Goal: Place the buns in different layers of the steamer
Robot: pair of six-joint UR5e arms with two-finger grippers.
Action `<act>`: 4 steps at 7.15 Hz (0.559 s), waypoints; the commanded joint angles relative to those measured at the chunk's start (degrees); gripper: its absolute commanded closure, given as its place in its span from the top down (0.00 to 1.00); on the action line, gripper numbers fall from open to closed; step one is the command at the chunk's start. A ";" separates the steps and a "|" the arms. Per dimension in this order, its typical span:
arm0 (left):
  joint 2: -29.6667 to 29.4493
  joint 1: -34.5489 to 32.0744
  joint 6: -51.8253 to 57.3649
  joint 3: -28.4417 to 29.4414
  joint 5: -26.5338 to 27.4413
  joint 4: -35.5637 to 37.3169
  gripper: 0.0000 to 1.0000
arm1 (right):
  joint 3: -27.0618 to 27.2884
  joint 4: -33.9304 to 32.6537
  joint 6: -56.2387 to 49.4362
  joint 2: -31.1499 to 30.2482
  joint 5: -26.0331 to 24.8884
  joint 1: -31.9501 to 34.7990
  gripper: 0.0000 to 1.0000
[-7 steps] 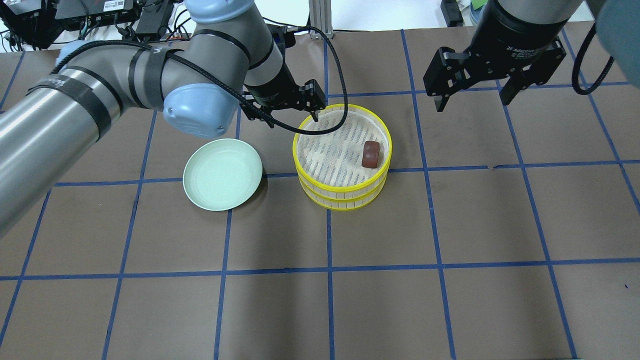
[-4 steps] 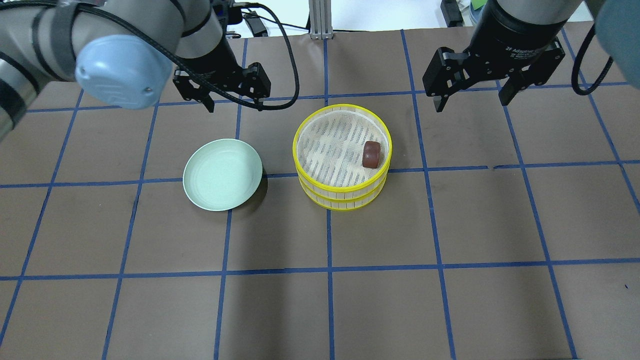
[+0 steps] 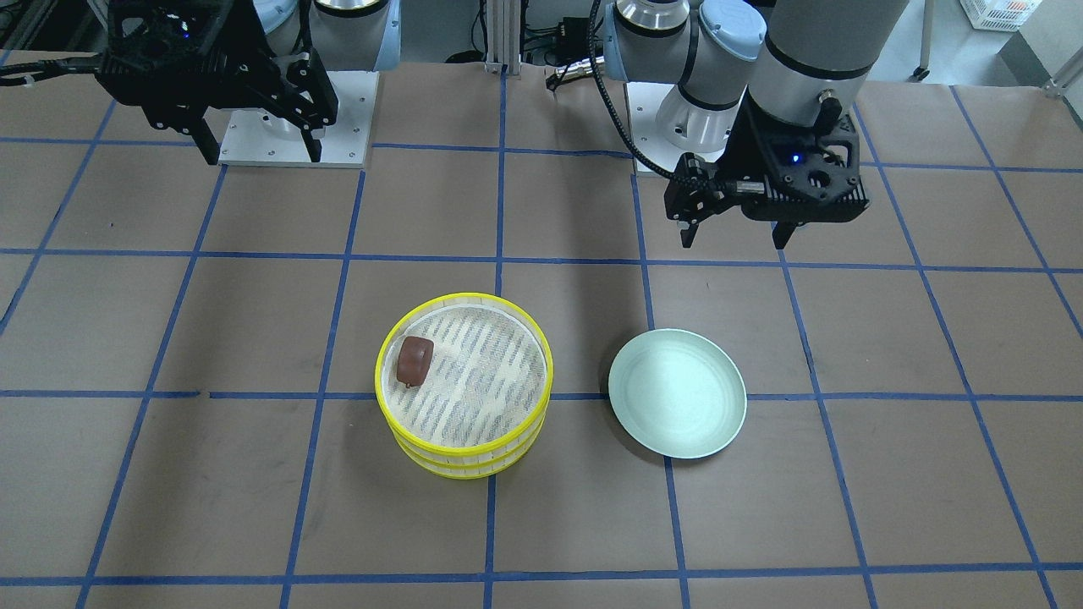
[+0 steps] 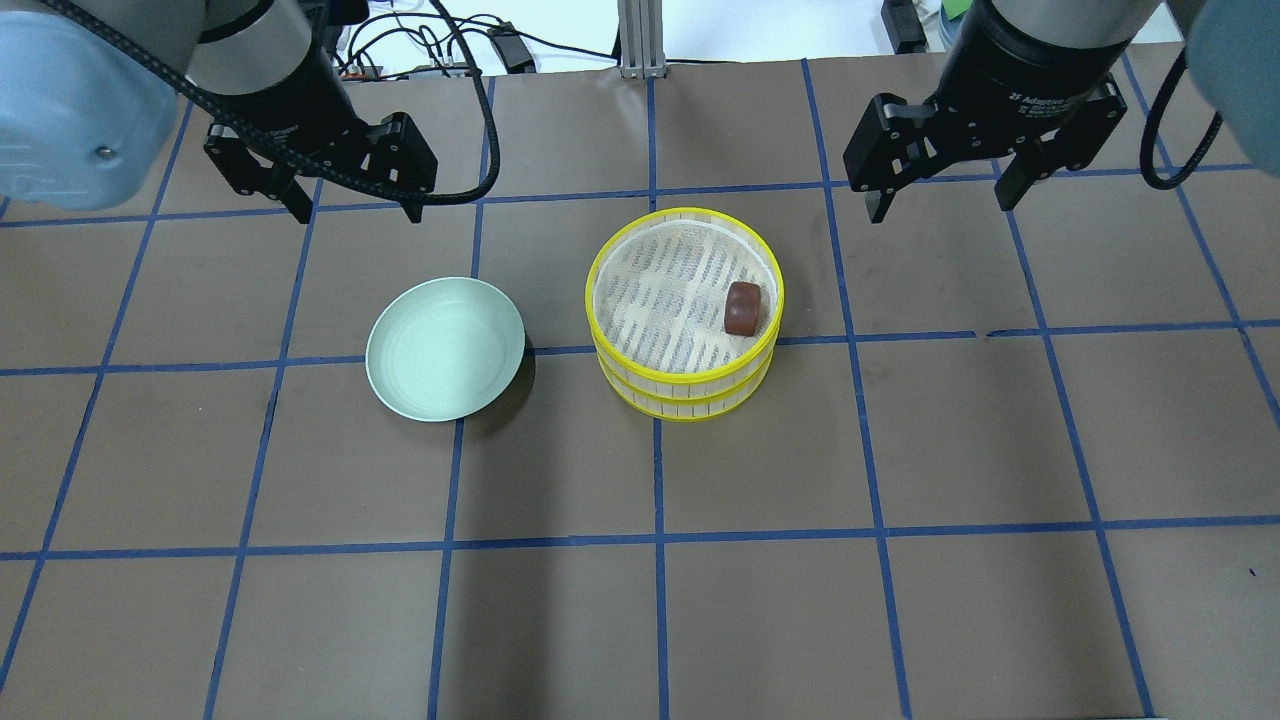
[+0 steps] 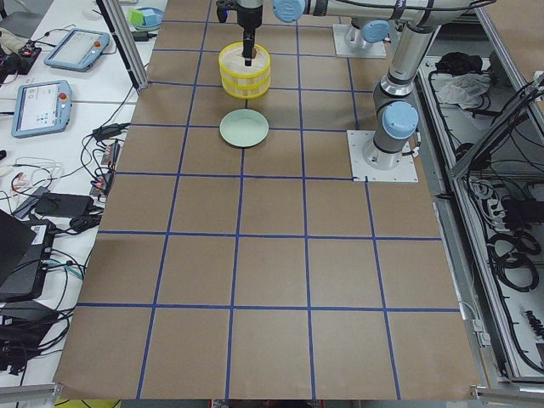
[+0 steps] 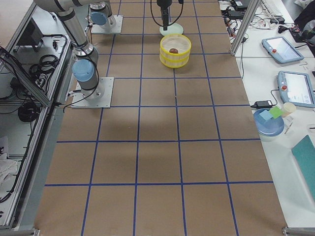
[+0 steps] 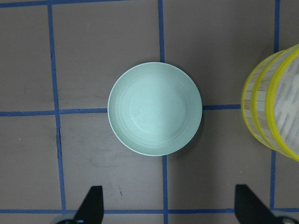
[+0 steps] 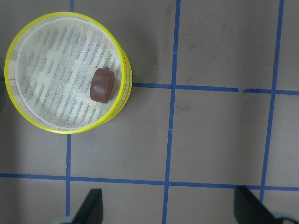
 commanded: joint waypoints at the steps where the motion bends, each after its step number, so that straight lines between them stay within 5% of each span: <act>1: 1.33 0.15 -0.07 -0.44 0.39 -0.11 1.00 | 0.00 0.00 0.00 0.01 -0.07 0.00 1.00; 4: 3.18 1.55 0.53 0.52 1.26 0.33 1.00 | 0.00 0.00 0.00 0.01 -0.07 0.00 1.00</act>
